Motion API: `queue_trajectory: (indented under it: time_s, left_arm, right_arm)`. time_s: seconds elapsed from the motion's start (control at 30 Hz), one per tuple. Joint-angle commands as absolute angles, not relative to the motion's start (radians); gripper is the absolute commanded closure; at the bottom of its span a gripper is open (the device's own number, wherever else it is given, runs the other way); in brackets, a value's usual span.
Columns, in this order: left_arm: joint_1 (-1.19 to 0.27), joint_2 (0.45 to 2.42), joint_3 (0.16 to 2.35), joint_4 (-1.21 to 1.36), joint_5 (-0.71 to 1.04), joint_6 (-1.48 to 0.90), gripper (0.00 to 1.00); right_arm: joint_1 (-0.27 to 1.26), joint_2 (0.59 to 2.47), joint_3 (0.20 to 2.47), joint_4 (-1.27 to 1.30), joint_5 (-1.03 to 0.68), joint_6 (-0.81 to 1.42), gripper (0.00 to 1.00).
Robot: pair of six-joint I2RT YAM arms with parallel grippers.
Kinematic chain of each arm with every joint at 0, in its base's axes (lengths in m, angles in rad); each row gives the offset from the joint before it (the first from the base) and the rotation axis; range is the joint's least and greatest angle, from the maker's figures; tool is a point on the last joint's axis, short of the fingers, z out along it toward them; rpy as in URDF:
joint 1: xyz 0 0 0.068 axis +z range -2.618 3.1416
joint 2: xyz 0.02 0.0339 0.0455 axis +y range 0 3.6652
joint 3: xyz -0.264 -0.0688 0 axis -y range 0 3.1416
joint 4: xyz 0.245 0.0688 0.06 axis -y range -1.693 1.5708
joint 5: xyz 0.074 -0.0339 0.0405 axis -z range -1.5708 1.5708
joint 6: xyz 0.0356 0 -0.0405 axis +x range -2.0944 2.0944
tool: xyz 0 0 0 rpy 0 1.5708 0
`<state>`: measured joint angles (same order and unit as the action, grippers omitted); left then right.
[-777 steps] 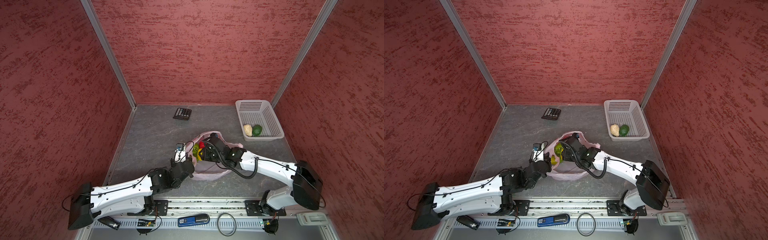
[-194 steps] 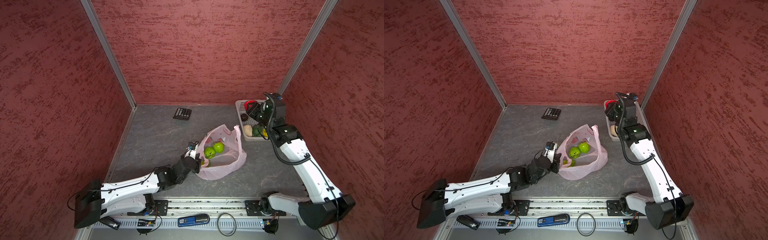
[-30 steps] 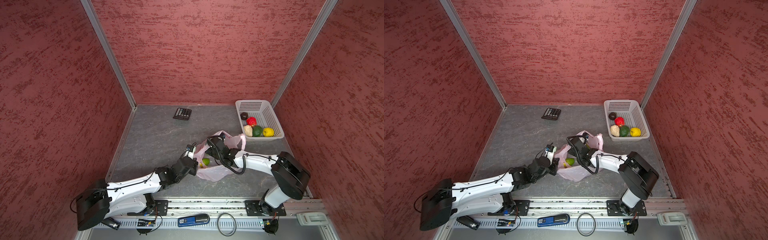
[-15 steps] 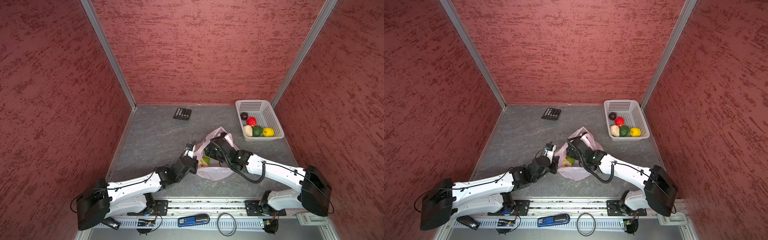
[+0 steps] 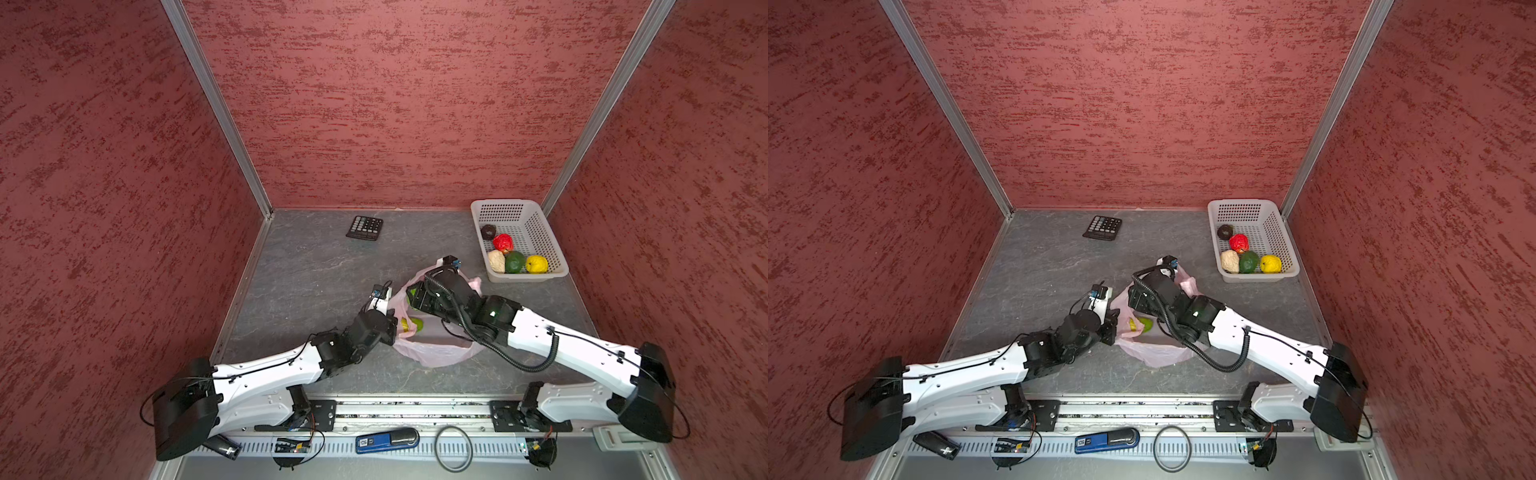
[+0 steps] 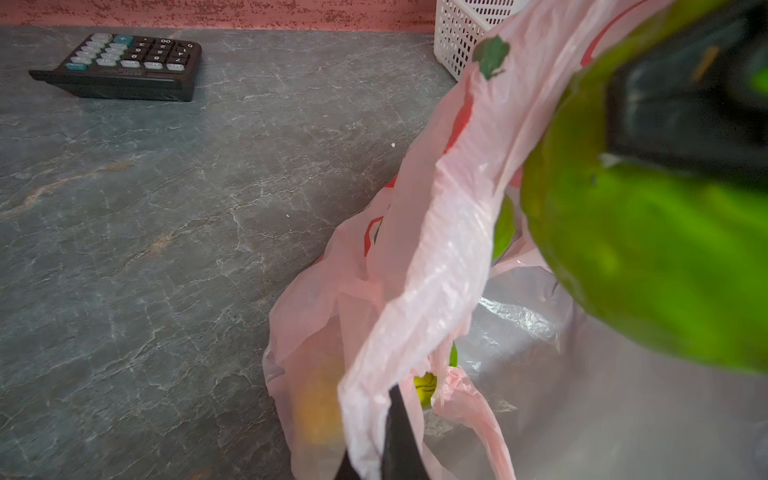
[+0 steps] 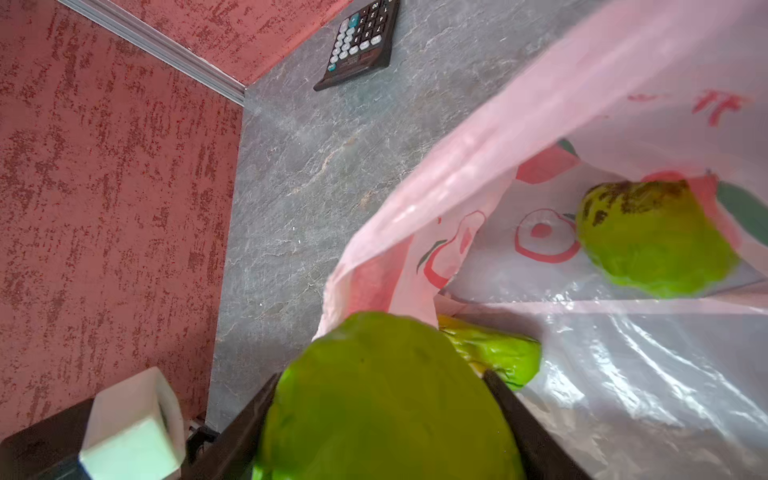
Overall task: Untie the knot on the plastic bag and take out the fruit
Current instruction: 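Lift the green fruit out of the bag with the right gripper, then carry the green fruit over the white basket and release it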
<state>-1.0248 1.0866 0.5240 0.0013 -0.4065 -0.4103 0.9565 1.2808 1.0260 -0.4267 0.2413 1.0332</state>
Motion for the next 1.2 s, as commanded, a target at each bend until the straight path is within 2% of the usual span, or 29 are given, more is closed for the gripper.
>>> queue_trajectory:
  time_s: [0.0, 0.2, 0.4, 0.8, 1.03, 1.17]
  left_arm:
    - [-1.029, 1.091, 0.563, 0.018, -0.423, -0.385, 1.0]
    - [-1.032, 1.094, 0.579, 0.009, -0.435, -0.378, 1.0]
    - [-1.027, 1.082, 0.592, -0.005, -0.437, -0.354, 1.0]
    - [-1.0, 1.063, 0.618, -0.05, -0.419, -0.307, 1.0]
    - [-0.97, 1.044, 0.617, -0.068, -0.407, -0.304, 1.0]
    - [-0.956, 1.029, 0.619, -0.077, -0.399, -0.302, 1.0]
  right_arm:
    - [0.953, 1.291, 1.082, -0.431, 0.301, 1.017, 0.38]
    - [0.934, 1.317, 1.197, -0.445, 0.322, 0.968, 0.38]
    - [0.841, 1.317, 1.327, -0.51, 0.276, 0.896, 0.39]
    - [0.48, 1.395, 1.498, -0.537, 0.141, 0.701, 0.39]
    - [0.231, 1.448, 1.424, -0.452, 0.06, 0.639, 0.38]
    - [0.115, 1.541, 1.387, -0.398, 0.04, 0.6, 0.38]
